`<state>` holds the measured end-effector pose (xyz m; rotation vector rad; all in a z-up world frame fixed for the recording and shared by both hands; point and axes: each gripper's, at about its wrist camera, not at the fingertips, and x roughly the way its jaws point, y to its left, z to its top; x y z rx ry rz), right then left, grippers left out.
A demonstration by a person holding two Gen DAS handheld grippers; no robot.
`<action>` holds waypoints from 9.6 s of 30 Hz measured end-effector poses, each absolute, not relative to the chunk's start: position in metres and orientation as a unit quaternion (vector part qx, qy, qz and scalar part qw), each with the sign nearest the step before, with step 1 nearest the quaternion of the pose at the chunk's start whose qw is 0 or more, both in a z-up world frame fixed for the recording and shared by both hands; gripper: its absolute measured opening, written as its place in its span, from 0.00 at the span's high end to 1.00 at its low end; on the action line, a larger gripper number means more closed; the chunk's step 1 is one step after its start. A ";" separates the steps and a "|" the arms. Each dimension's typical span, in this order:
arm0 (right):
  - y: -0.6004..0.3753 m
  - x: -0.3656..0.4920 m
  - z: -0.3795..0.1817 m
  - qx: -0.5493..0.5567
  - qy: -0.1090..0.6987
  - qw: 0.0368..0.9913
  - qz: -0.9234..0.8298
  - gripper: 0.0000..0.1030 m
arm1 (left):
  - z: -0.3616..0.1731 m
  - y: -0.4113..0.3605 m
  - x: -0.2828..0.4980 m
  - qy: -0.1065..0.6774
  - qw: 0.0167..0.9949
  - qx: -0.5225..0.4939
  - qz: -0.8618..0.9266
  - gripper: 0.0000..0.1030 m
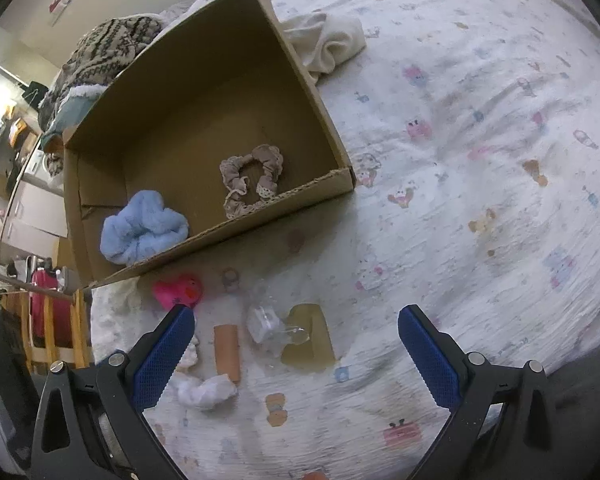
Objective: Organize soft objects
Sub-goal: 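Lift both tools back toward the remaining items, then grasp the white sock with left tool while right tool grasps the clear plastic bag, then lower both held items into the box and open both tools, then withdraw both tools from the box toward the remaining items, then grasp the cream flower scrunchie with left tool while right tool grasps the tan pouch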
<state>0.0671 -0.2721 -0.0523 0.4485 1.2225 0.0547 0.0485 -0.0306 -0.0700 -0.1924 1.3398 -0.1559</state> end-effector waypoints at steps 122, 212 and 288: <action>-0.242 0.171 -0.024 0.150 0.511 0.837 0.125 0.84 | -0.016 -0.078 0.180 0.505 0.862 0.050 -0.004 0.77; -0.256 0.082 -0.041 0.215 0.557 0.799 0.074 0.27 | 0.004 0.010 0.050 0.495 0.868 0.018 0.030 0.33; -0.247 0.063 0.027 0.131 0.479 0.856 0.142 0.86 | 0.039 -0.044 0.055 0.482 0.875 0.002 -0.040 0.87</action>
